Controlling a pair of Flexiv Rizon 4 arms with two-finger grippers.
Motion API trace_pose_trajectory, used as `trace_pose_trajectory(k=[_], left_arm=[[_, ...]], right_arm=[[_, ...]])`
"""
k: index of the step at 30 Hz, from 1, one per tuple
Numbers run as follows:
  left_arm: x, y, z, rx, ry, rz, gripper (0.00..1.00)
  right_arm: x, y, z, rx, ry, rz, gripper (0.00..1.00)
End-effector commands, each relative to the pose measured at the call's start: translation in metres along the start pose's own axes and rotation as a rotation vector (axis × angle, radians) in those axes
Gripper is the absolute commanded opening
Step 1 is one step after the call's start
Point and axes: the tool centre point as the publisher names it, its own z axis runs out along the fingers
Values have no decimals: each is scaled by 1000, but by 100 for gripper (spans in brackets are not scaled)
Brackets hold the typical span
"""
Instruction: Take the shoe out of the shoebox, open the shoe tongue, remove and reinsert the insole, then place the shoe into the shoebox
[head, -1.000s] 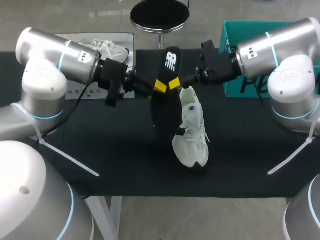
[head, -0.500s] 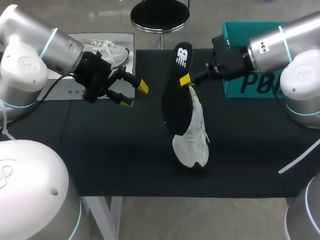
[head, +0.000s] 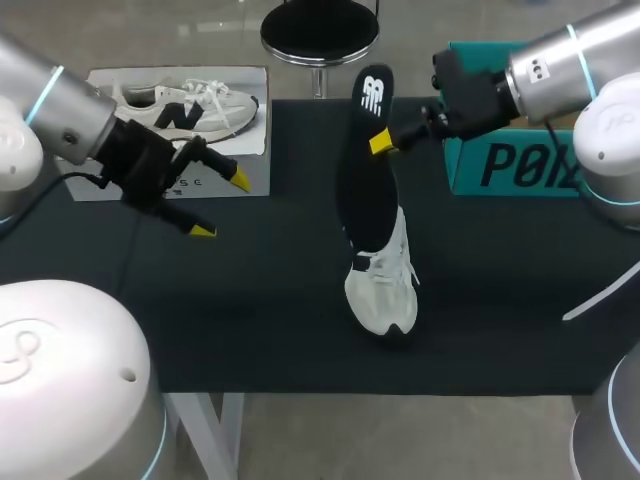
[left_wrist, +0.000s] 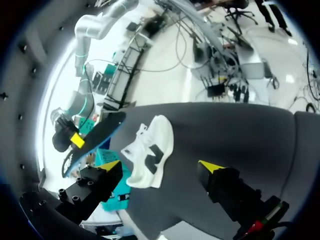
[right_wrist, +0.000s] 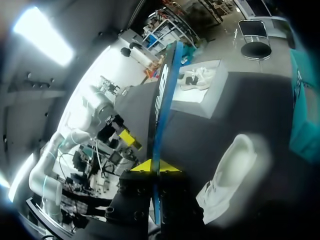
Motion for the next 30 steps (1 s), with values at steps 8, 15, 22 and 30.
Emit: trace_pose_trajectory(k=[8, 15, 22, 30], left_arm=[[11, 17, -7, -41, -73, -131, 100], [10, 17, -11, -39, -44, -116, 100], [10, 17, -11, -39, -44, -116, 100], [10, 17, -11, -39, -44, -116, 100]], right_arm=[[-3, 18, -11, 36, -23, -34, 0], [-12, 44, -15, 75, -30, -76, 0], [-32, 68, -15, 101, -46, -107, 0], [-71, 79, -13, 91, -67, -120, 0]])
